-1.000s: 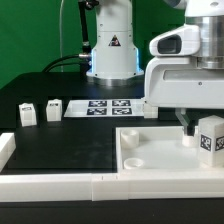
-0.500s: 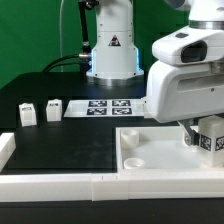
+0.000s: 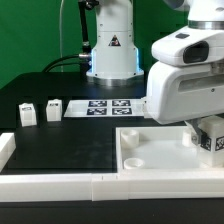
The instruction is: Assemble one leg
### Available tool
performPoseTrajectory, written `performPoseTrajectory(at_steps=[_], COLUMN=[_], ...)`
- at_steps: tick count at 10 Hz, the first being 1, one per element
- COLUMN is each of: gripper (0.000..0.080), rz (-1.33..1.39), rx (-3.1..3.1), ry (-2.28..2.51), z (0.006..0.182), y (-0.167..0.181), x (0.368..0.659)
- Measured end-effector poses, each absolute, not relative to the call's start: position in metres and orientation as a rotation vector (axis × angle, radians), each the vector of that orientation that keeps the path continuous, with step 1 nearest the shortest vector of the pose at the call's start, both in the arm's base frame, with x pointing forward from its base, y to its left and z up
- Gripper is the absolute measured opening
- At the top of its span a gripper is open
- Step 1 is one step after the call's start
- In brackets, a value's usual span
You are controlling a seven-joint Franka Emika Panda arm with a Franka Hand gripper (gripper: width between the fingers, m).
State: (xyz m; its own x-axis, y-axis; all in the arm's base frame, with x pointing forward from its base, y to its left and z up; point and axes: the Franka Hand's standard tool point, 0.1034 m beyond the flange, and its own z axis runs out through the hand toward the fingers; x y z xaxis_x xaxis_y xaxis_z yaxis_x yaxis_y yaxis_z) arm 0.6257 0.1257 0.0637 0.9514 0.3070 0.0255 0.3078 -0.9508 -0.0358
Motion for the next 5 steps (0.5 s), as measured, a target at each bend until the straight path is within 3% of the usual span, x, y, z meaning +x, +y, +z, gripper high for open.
performPoseTrajectory(at_steps=[1, 4, 5], gripper=[0.0291, 0.0291, 0.0291], rz=[-0.030, -0.081, -0.065], rx=[-3.067, -3.083, -3.074], ry=[-0.464, -0.213, 0.143], z=[0.0636, 0.0636, 0.0625], y=[0.1247, 0.1211, 0.1219], x=[0.6258, 0.6249, 0.6213])
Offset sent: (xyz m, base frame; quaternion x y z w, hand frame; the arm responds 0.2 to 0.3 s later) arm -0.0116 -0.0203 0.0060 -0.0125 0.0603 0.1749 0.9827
